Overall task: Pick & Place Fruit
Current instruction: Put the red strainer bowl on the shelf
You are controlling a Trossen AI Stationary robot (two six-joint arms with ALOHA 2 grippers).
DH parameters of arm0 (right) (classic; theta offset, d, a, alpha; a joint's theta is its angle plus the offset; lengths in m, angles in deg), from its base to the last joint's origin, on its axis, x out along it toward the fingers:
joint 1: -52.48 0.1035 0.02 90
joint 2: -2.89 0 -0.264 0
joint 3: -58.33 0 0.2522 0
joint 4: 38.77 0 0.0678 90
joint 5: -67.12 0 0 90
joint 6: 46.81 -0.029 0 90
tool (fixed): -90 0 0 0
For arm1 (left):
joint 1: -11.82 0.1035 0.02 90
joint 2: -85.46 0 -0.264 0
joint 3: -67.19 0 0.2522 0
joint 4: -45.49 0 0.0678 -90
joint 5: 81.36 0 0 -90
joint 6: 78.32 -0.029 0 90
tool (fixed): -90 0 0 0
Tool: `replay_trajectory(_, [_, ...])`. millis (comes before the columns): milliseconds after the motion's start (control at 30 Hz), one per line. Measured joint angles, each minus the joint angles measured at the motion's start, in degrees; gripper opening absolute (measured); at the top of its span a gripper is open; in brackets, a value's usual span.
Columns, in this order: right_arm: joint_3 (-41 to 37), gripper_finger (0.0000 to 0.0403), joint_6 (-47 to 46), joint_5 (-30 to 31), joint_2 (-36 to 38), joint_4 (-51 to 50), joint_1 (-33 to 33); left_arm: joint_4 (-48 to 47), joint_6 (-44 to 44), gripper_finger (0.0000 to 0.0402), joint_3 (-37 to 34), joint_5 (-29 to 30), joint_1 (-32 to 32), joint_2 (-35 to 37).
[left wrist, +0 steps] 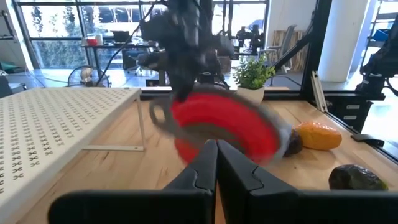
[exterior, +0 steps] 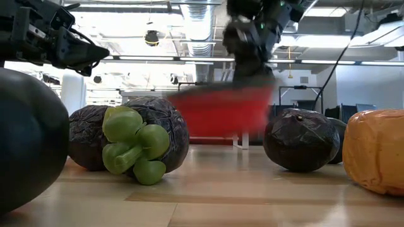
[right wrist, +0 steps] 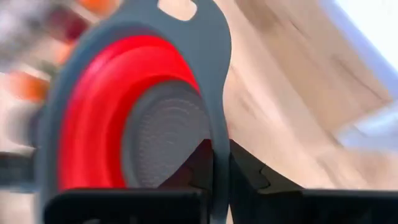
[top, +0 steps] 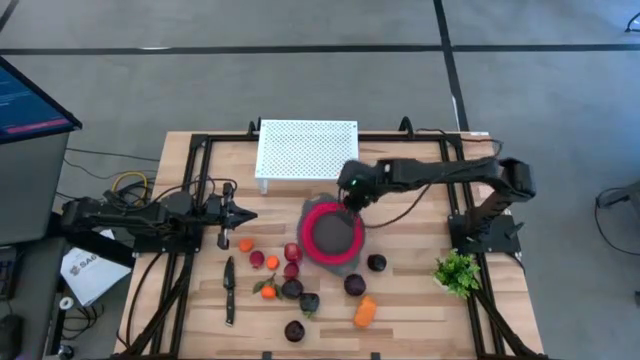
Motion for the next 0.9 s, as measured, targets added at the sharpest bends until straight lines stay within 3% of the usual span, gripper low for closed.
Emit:
replay_trajectory(167, [0.0,0.0028,-1.4,-4.1,4.8,9.3,-2.6,0.2,0.4,0.0001,0.0,0.0,0.0,0.0])
replay_trajectory(467, [0.0,0.0012,-5.3,-2.4,9.3,19.8,-15.3,0.7,0.4,0.0001,0.0,0.0,0.0,0.0])
replay_trajectory(667, [5.6,0.0033,-9.8,-6.1,2.2,25.0,-21.9,1.3,0.4,0.0001,0.0,0.0,0.0,0.0])
replay_trajectory(900, [19.6,0.0013,-6.6,-8.9,-8.2,19.9,-24.0,1.5,0.4,0.0001,0.0,0.0,0.0,0.0])
